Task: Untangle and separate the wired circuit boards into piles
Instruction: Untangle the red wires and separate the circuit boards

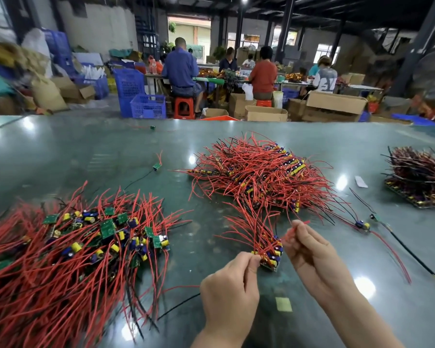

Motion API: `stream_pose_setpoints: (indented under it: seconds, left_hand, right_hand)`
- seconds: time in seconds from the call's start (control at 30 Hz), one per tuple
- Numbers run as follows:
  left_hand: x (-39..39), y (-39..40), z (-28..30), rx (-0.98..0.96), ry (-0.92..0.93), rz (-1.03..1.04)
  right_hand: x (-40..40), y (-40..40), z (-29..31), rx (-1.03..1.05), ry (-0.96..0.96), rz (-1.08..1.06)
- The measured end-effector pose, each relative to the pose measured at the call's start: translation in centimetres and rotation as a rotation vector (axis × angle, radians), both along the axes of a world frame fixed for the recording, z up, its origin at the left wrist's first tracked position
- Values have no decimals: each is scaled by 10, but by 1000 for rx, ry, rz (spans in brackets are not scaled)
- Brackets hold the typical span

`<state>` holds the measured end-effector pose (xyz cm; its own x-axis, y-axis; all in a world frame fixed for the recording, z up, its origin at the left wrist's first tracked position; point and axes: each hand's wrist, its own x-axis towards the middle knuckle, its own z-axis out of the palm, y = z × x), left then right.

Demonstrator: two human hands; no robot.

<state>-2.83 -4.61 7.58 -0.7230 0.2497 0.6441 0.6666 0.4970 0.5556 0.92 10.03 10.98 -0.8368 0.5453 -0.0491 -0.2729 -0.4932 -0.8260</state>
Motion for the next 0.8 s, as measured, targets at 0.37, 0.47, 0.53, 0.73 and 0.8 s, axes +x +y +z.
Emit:
stream_pose_setpoints:
  seconds: [0.37,0.47,0.53,0.73,0.8]
  left_hand:
    - [8,-1,-1,28,29,66]
    - [7,0,-3,23,34,60]
    - [5,2,-2,13,42,42]
    - [13,-2,-7,-10,99,62]
    - [16,-4,-11,-8,136,93]
  right_hand:
    - [4,-38,-22,516,-68,-24]
    - [4,-41,-27,487,-37,-96]
    - [3,-40,-27,417,-38,-120]
    - [9,-45,-33,471,10,-204]
    - [12,-50,-37,508,45,-254]
